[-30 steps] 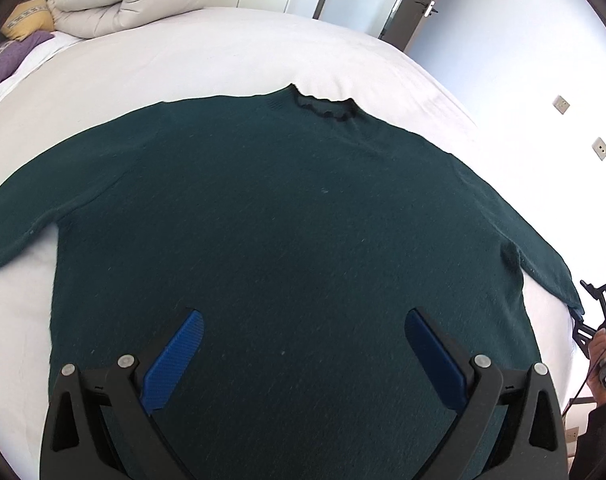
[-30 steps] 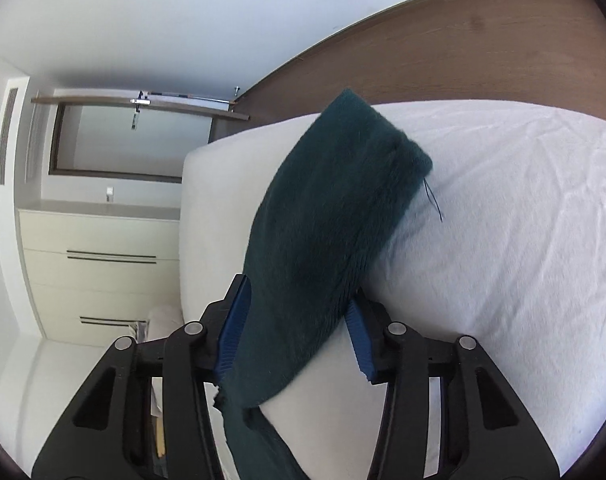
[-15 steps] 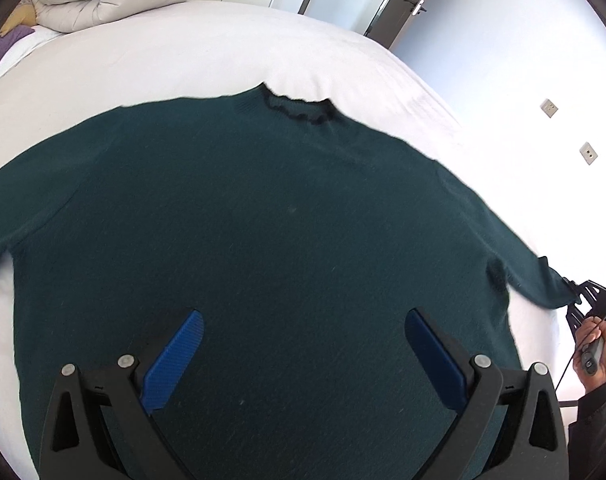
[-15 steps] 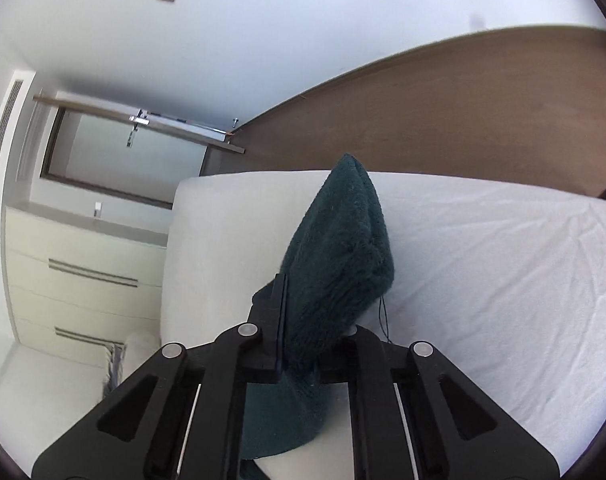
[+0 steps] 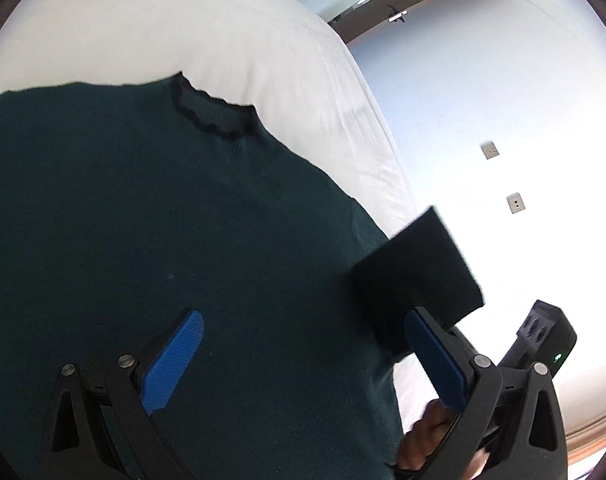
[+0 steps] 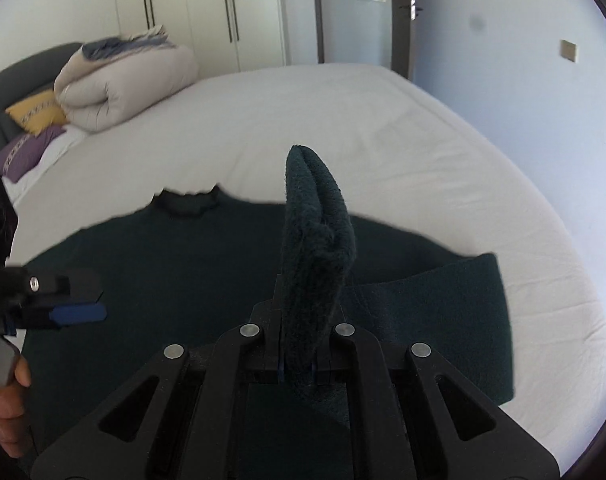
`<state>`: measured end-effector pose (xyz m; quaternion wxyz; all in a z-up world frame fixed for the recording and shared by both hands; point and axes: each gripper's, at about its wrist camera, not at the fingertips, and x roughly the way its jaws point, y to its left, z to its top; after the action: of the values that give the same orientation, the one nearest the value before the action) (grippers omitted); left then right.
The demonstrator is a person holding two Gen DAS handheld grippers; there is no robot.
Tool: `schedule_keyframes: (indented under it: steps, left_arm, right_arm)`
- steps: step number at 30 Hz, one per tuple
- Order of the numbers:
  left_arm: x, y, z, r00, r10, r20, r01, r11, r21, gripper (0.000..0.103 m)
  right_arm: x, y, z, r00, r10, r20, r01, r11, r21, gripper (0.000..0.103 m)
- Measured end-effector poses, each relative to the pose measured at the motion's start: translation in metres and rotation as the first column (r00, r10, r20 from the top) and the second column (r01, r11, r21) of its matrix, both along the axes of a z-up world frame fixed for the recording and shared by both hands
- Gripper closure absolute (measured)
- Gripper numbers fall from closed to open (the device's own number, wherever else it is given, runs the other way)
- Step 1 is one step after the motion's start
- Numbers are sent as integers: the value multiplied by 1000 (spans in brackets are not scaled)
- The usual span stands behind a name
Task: Fold small clothes
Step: 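Fold the held sleeve across the sweater body with the right gripper, release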
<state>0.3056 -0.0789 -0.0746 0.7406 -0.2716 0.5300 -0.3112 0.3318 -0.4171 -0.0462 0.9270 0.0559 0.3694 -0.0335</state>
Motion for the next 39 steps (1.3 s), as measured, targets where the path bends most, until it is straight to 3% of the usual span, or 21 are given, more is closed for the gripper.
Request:
schedule_keyframes:
  steps: [2,6,9,11,12,13,14,15,16,17,18,19,20,21,25,30,33,35,39]
  left_arm:
    - [2,-6,-6,999,-34,-30,33,999,-41,0]
    - [9,-23,-19,988,-102,-113,86,987,-138,0]
    - [16,-40,-26,982,-122,-145,114,991,-66,0]
    - [17,-48,-33,976,-134,-174,123,990,-71,0]
    - [15,-51,-36,973,-140,-183,128,989,-77,0]
    - [13,-54,-37,973,-142,-183,129,988,-81,0]
    - [10,-58,-38,973,-142,-184,128,988,-86,1]
    - [7,-60,-39,973,-143,-183,129,988,-90,1]
    - [4,-63,-39,973,-143,-180,129,988,-89,4]
    - [2,-67,-40,973,-145,-181,132,988,-79,15]
    - [1,-71,-42,971,-147,-189,136,988,-67,33]
    - [-2,-73,-44,970,-143,-199,134,989,-58,43]
    - [-2,-74,-45,969,-132,-211,126,991,-43,64]
    - [-2,-71,-51,969,-125,-214,120,992,-35,93]
    - [3,-64,-40,979,-106,-174,103,994,-24,96]
    - [25,-23,1,998,-42,-50,43,999,20,96]
    - [41,5,13,1000,-5,6,4,996,92,96]
    - [50,26,9,999,29,18,-31,991,133,96]
    - [56,77,-12,993,117,-11,-114,983,144,96]
  right_arm:
    - [1,32,-54,999,17,-43,-17,1000,4,97]
    - [-9,70,-97,996,23,-87,-23,1000,2,95]
    - [-5,63,-107,993,19,-116,-10,997,71,93]
    - [-15,60,-112,992,23,-121,-10,994,109,85]
    - [-60,62,-114,993,31,-116,-16,992,128,73]
    - [-76,60,-112,993,37,-108,-20,988,151,47]
    - [-83,58,-110,995,40,-89,-23,984,175,37]
    - [-95,59,-105,997,33,-66,-20,982,189,30]
    - [-117,67,-95,998,23,-61,-11,981,195,30]
    - [-119,63,-98,997,12,-73,3,978,209,30]
    - [-121,56,-102,996,-1,-92,24,969,245,30]
    - [-123,49,-107,994,-10,-110,42,954,297,30]
    - [-127,41,-109,992,-9,-123,54,930,365,30]
    - [-128,31,-115,992,-11,-127,65,899,434,30]
    - [-145,-1,-134,994,-44,-101,97,785,612,30]
    - [-169,-27,-136,992,-101,-76,125,675,727,30]
    - [-168,-37,-142,988,-138,-70,140,600,788,30]
    - [-163,-42,-145,985,-159,-65,145,567,811,30]
    - [-151,-46,-148,977,-197,-77,172,528,832,30]
